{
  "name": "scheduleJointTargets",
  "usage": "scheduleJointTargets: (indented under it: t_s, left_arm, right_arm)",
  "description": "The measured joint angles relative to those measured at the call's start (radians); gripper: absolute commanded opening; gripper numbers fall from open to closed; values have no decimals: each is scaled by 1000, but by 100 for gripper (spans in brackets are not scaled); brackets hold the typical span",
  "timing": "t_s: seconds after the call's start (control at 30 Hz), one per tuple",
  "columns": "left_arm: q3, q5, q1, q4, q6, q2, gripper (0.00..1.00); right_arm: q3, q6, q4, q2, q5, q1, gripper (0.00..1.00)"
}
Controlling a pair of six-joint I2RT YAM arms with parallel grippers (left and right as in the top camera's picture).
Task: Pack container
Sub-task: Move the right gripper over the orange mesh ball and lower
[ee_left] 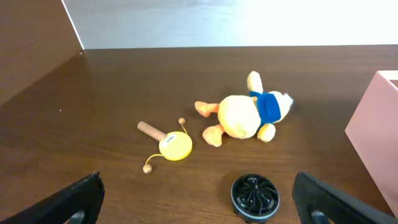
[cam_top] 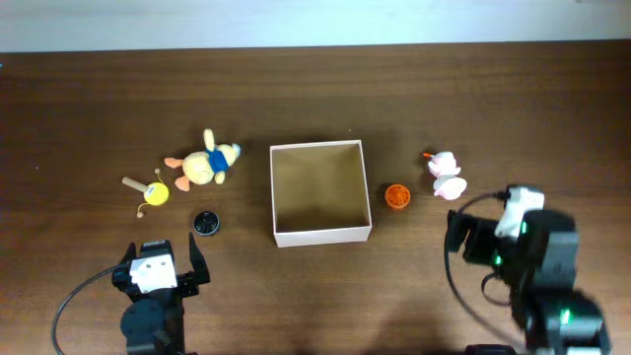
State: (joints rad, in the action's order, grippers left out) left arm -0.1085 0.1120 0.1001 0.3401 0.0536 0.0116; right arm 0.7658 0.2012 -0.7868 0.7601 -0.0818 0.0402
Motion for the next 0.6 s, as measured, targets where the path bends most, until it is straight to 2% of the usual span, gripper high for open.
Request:
scheduleJointTargets:
  t_s: [0.13,0.3,0.6]
  left_arm:
    - [0,0,0,0,0,0,99]
    - [0,0,0,0,0,0,99]
    - [0,0,0,0,0,0,99]
  right_arm:
    - [226,-32,-127,224,0,0,99]
    - [393,-55,-148,414,-7,0,99]
    - [409,-63,-121,607,-158,-2,95]
